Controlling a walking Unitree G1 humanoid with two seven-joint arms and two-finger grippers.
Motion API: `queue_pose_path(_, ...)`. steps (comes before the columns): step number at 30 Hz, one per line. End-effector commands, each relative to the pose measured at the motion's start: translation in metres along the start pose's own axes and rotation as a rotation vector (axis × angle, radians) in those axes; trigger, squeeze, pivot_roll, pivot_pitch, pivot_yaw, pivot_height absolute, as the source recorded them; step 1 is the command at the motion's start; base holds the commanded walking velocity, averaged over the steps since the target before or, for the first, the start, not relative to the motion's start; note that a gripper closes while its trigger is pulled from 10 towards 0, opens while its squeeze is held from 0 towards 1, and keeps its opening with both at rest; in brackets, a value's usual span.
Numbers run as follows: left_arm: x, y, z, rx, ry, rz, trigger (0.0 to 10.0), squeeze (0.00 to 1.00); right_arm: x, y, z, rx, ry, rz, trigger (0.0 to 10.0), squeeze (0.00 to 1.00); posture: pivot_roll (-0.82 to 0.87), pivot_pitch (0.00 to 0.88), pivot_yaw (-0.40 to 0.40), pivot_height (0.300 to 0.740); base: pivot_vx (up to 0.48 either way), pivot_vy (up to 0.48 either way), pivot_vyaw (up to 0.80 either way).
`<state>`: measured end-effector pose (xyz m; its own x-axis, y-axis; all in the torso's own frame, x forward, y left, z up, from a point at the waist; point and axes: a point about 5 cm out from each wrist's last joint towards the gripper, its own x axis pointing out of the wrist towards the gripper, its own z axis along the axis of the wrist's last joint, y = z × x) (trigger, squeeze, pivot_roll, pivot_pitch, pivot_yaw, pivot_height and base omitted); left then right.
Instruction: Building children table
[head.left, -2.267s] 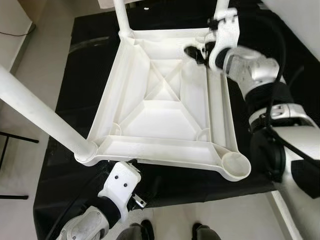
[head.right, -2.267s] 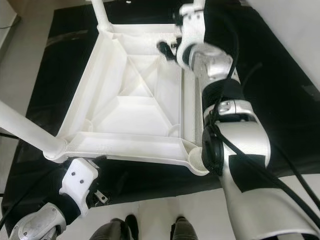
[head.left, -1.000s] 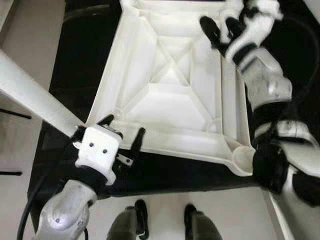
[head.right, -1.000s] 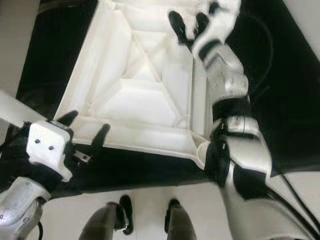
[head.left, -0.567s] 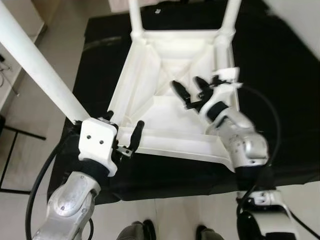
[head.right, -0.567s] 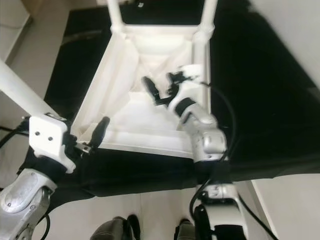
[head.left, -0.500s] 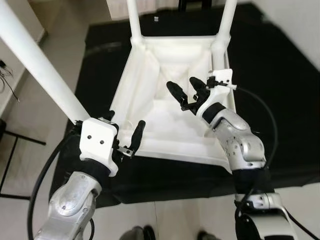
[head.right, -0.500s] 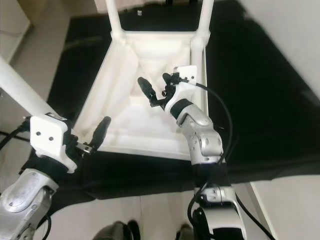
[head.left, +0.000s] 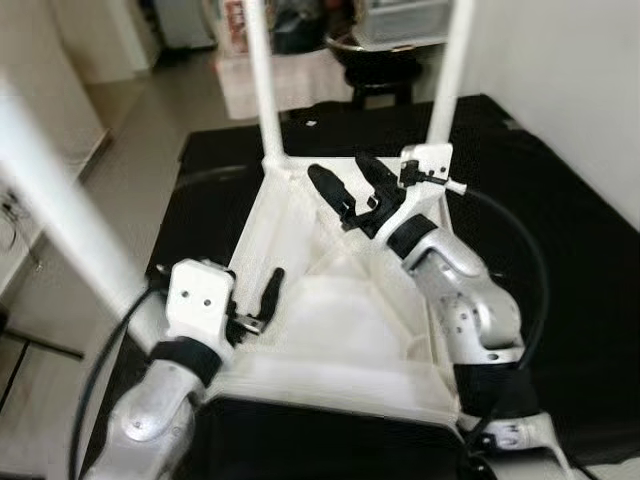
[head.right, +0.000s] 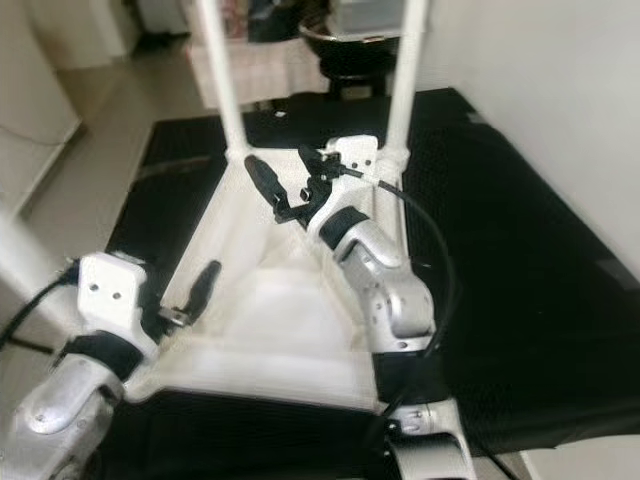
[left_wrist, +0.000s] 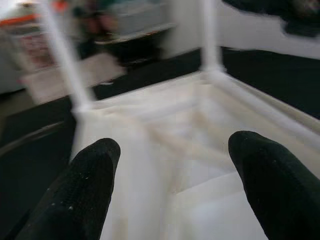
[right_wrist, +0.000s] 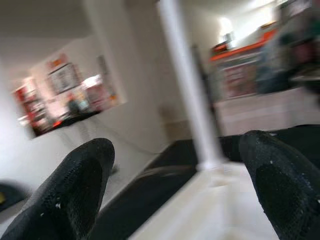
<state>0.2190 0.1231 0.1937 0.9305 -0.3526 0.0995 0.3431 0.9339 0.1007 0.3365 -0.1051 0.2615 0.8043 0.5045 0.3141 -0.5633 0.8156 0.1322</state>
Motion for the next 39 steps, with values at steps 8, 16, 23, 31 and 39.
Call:
queue_pose_path(8, -0.004, -0.015, -0.038, -0.004, 0.132, -0.073, 10.0, 0.0, -0.002, -0.01, -0.005, -0.152, 0.123, -0.069, 10.0, 0.0, -0.02, 0.051, 0.09, 0.74, 0.253, 0.0, 0.0)
queue_pose_path(16, -0.015, -0.023, -0.057, -0.048, 0.213, -0.108, 10.0, 0.0, 0.0, -0.031, -0.017, -0.409, 0.344, -0.126, 10.0, 0.0, -0.03, 0.061, 0.079, 0.74, 0.0, -0.115, 0.0)
queue_pose_path(23, -0.031, -0.03, -0.072, -0.08, 0.287, -0.085, 10.0, 0.0, 0.016, -0.05, -0.017, -0.55, 0.547, -0.187, 10.0, 0.0, -0.02, 0.082, 0.049, 0.74, 0.0, 0.0, 0.0)
queue_pose_path(31, -0.036, -0.025, -0.081, -0.022, 0.309, -0.029, 10.0, 0.0, 0.022, -0.052, -0.033, -0.493, 0.744, -0.227, 10.0, 0.0, -0.02, 0.096, 0.038, 0.74, 0.0, 0.0, 0.0)
queue_pose_path(39, -0.05, -0.033, -0.09, 0.0, 0.336, -0.078, 10.0, 0.0, 0.023, -0.085, -0.037, -0.267, 0.785, -0.466, 10.0, 0.0, -0.01, 0.128, 0.03, 0.74, 0.0, 0.0, 0.0)
